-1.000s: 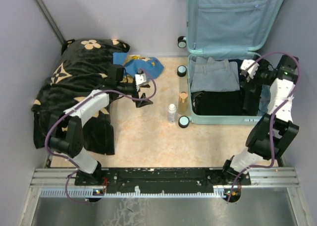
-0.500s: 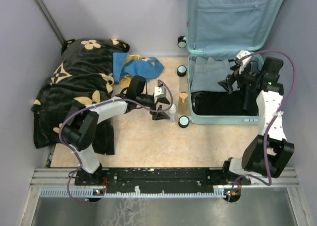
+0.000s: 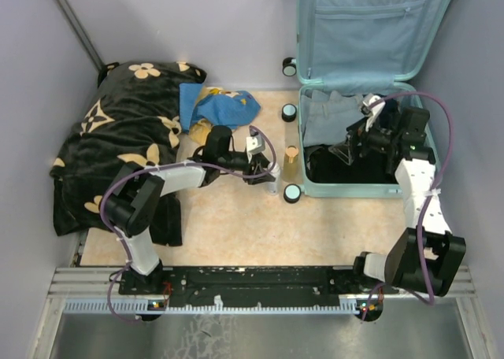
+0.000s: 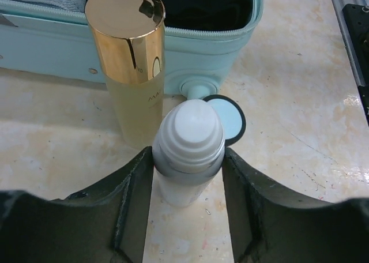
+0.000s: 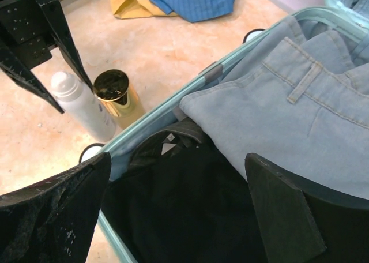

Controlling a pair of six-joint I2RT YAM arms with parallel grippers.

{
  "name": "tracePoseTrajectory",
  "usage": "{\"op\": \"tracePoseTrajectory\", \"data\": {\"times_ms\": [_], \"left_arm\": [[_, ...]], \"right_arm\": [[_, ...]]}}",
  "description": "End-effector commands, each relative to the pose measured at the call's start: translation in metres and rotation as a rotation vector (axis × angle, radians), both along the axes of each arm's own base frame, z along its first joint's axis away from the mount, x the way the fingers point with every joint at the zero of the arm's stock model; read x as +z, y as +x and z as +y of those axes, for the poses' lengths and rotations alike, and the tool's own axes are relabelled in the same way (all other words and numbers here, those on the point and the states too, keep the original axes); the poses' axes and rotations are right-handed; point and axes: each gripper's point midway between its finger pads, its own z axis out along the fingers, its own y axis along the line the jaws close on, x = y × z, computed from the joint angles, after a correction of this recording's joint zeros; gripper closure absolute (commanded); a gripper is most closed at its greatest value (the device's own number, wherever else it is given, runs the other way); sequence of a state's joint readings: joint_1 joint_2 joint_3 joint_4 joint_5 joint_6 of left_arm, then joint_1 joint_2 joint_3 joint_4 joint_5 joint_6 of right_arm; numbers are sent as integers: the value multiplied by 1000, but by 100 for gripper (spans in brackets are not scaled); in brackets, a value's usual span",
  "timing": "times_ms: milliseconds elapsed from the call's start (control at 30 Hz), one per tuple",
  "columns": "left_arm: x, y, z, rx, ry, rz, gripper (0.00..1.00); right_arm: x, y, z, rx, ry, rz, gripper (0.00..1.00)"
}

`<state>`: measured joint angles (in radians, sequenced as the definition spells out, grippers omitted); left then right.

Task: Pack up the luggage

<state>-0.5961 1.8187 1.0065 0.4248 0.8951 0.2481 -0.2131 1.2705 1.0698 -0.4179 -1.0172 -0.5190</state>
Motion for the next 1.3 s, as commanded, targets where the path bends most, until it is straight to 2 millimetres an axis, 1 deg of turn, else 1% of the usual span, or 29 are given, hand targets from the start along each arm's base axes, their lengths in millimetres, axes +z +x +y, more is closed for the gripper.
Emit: {"op": "tracePoseTrajectory", "data": {"times_ms": [0, 100, 200, 267, 367, 433, 533, 667, 767, 833, 1000, 1067, 1167, 1200, 1267], "left_arm": [[25, -12, 1, -21, -49, -11, 49], [36, -16, 7, -12, -53, 10, 56], [56, -17, 15, 6, -79, 13, 60], [77, -16, 20, 15, -107, 2, 63], [111, -15, 24, 23, -152, -4, 65], [130, -16, 24, 17, -179, 5, 65], [155, -20, 22, -9, -216, 25, 65], [182, -24, 19, -34, -274, 23, 66], [193, -25, 18, -50, -292, 25, 65], [201, -30, 17, -80, -306, 34, 65], [218, -32, 16, -86, -357, 62, 66], [223, -32, 15, -91, -368, 62, 66], [225, -32, 15, -93, -372, 61, 66], [226, -31, 15, -90, -373, 61, 66], [228, -30, 15, -85, -374, 65, 65]], "right_arm": [[17, -8, 15, 35, 13, -63, 1], [12, -17, 28, 69, 38, -32, 1], [7, -31, 50, 129, 74, -7, 1], [10, -39, 67, 164, 107, 0, 1], [20, -50, 94, 237, 154, -11, 1], [26, -60, 114, 310, 171, -12, 1], [30, -70, 136, 384, 173, -14, 1], [35, -69, 156, 405, 192, -30, 1], [38, -67, 165, 411, 214, -22, 1], [40, -65, 170, 414, 218, -31, 1], [43, -65, 185, 433, 242, -32, 2], [45, -63, 190, 426, 259, -37, 7], [54, -55, 192, 396, 287, -42, 25], [56, -53, 192, 386, 288, -40, 34], [57, -53, 192, 387, 286, -33, 48]]}}
